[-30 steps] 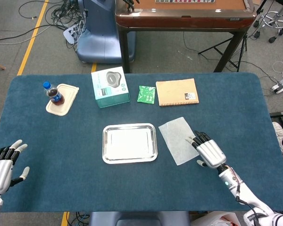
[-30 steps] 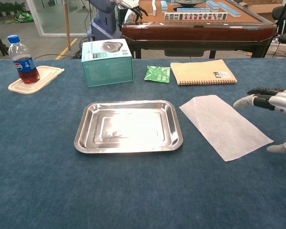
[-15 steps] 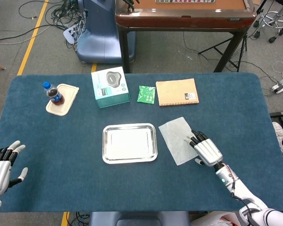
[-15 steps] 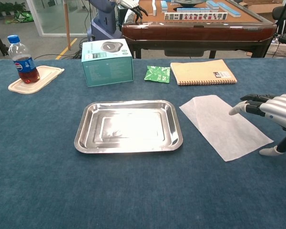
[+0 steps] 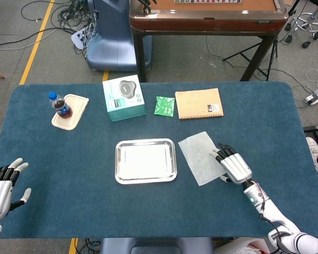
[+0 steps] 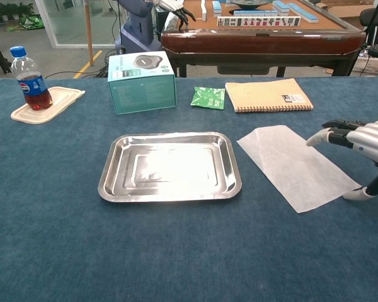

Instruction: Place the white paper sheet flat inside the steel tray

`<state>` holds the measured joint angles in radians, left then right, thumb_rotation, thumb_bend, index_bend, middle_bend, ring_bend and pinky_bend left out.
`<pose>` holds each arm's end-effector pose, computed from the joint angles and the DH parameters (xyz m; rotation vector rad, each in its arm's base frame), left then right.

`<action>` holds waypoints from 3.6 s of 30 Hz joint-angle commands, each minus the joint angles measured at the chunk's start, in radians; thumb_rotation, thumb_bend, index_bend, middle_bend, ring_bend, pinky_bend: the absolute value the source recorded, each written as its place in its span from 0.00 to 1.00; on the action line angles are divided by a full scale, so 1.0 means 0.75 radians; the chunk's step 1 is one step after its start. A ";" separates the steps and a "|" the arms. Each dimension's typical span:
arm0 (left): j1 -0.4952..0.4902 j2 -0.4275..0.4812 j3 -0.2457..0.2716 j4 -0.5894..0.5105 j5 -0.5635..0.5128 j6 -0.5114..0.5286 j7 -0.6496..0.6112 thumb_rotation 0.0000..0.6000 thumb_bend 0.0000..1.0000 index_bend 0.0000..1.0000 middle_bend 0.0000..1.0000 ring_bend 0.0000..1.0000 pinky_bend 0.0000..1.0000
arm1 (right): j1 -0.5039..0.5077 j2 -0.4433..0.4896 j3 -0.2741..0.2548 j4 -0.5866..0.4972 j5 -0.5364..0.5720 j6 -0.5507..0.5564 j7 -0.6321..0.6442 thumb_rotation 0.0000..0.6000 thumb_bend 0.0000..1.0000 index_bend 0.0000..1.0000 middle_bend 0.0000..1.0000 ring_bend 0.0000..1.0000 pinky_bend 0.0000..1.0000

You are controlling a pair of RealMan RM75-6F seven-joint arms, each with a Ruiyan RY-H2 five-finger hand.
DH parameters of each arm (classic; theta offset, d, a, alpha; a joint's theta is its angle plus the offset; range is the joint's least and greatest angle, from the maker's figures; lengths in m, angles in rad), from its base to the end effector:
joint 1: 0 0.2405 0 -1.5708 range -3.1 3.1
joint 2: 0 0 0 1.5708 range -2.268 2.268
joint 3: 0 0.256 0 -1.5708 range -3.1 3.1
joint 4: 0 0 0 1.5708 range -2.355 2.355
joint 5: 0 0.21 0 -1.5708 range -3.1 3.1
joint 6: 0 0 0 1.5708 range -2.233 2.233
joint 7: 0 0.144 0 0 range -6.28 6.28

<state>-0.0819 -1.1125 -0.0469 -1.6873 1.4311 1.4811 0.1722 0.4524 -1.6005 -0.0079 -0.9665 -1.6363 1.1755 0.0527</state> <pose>-0.3065 0.1780 0.1566 -1.3726 -0.8654 -0.7862 -0.2961 -0.2894 0.0043 1.9085 -0.7198 0.8349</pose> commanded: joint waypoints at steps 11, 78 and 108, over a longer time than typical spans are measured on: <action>-0.003 -0.007 -0.002 0.002 -0.007 -0.009 0.007 1.00 0.31 0.19 0.12 0.14 0.11 | 0.000 -0.001 -0.020 0.022 0.013 -0.008 0.008 1.00 0.10 0.21 0.17 0.04 0.15; -0.022 0.010 -0.002 0.013 0.038 -0.030 -0.098 1.00 0.31 0.20 0.12 0.14 0.11 | 0.118 -0.221 0.067 0.468 0.004 0.244 0.306 1.00 0.46 0.64 0.44 0.23 0.22; -0.007 0.039 0.003 -0.006 0.057 0.006 -0.091 1.00 0.31 0.20 0.12 0.15 0.11 | 0.404 -0.197 0.269 0.123 0.010 0.309 0.245 1.00 0.50 0.73 0.50 0.29 0.28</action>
<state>-0.0873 -1.0831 -0.0444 -1.6915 1.4744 1.4856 0.1039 0.7401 -1.7390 0.1858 -0.8691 -1.6235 1.4119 0.2329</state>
